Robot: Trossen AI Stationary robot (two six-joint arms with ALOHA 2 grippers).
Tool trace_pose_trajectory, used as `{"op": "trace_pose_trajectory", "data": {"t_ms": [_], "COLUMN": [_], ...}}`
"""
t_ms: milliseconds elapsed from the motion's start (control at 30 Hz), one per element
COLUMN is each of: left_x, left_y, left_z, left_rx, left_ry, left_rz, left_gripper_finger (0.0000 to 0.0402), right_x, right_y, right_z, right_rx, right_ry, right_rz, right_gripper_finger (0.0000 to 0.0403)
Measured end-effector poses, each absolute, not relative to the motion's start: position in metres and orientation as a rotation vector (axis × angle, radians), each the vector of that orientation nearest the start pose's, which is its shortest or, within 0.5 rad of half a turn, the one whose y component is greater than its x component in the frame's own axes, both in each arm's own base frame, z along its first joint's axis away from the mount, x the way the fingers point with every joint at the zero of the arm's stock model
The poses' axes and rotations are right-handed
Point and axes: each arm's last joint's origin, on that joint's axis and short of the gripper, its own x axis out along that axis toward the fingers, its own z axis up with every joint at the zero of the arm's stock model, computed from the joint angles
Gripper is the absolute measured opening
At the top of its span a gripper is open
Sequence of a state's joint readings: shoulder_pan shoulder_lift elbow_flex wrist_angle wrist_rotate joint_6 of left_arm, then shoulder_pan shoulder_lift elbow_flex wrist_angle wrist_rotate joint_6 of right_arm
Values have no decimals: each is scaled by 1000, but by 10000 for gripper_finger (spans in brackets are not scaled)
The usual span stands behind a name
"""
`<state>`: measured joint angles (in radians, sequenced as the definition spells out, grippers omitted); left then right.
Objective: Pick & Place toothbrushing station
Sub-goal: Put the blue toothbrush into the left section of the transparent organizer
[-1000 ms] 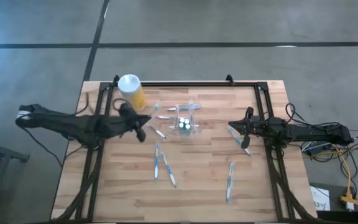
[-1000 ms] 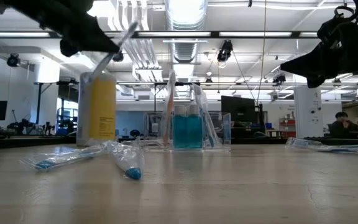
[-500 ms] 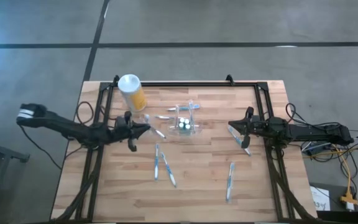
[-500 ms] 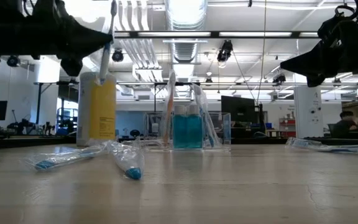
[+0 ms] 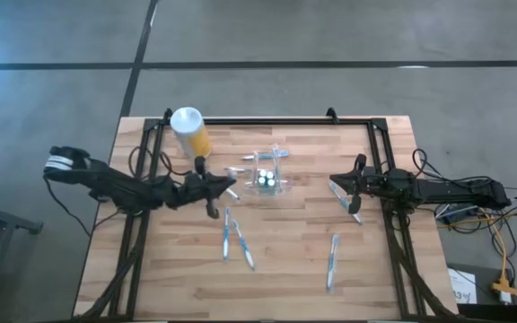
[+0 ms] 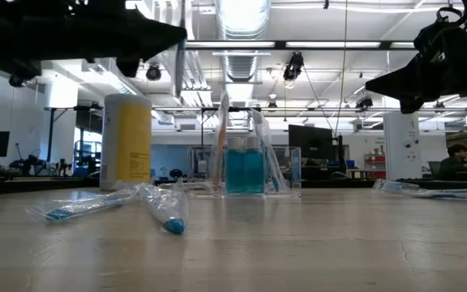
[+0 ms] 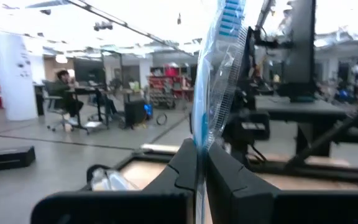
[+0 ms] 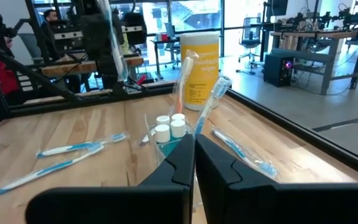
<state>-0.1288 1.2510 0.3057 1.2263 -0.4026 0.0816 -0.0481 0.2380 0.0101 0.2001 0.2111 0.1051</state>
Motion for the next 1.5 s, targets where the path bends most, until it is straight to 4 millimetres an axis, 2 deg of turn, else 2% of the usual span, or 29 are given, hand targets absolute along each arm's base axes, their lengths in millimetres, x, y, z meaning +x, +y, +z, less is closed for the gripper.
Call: {"op": "trace_pose_trajectory", "data": {"t_ms": [167, 333, 500, 667, 867, 1500], "left_x": [239, 259, 269, 274, 276, 275], "left_y": [-7, 4, 11, 18, 22, 27], "left_z": [212, 192, 170, 150, 135, 121], "left_rx": [-40, -102, -106, -105, -139, -297], "left_ry": [-282, -229, -219, -181, -144, -128], "left_rz": [330, 383, 437, 469, 506, 658], "left_gripper_finger": [12, 12, 12, 12, 12, 16], "right_x": [111, 111, 111, 111, 111, 111], "right_y": [-11, -11, -11, -11, -11, -11], "right_z": [166, 166, 166, 166, 166, 166], "right_rx": [98, 97, 97, 94, 94, 93], "right_ry": [15, 17, 18, 18, 18, 20], "right_rz": [-260, -261, -261, -260, -260, -260], "right_gripper_finger": [11, 11, 11, 11, 11, 11]}}
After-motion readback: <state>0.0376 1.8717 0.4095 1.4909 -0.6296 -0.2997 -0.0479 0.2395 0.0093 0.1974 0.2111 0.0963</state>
